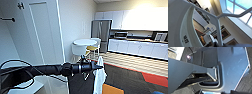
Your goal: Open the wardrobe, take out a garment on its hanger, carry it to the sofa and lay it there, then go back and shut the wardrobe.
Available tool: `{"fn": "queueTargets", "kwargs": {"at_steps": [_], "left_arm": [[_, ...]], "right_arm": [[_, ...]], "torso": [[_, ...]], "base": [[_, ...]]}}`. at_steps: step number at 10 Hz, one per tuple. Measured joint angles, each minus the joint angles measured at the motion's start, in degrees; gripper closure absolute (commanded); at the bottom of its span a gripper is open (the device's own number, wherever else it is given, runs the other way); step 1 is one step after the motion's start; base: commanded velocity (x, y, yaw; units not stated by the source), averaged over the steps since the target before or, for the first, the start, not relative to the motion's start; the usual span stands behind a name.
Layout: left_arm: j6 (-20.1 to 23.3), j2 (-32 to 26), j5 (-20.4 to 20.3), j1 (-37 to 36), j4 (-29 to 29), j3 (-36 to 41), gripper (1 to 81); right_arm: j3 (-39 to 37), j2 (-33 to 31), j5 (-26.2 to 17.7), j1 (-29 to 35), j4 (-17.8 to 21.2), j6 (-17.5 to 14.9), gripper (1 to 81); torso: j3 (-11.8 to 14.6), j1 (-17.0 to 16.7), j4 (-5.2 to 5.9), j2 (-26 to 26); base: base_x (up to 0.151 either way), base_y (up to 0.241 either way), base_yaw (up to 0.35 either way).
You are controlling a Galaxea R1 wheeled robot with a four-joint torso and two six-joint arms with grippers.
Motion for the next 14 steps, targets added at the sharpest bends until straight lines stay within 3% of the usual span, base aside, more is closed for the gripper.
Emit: {"fn": "queueTargets", "kwargs": {"at_steps": [3, 14], "left_arm": [[0.0, -2.3, 0.0, 0.0, 0.7, 1.9, 81.1], [0.2, 0.9, 1.5, 1.1, 2.7, 2.8, 81.1]], "right_arm": [[-0.3, 0.3, -0.4, -0.6, 0.0, -0.1, 1.0], [-2.2, 0.3, -0.5, -1.5, -0.1, -0.1, 1.0]], "torso": [[0.0, 0.0, 0.0, 0.0], [0.0, 0.0, 0.0, 0.0]], "base": [[0.0, 0.0, -0.261], [0.0, 0.0, -0.261]]}}
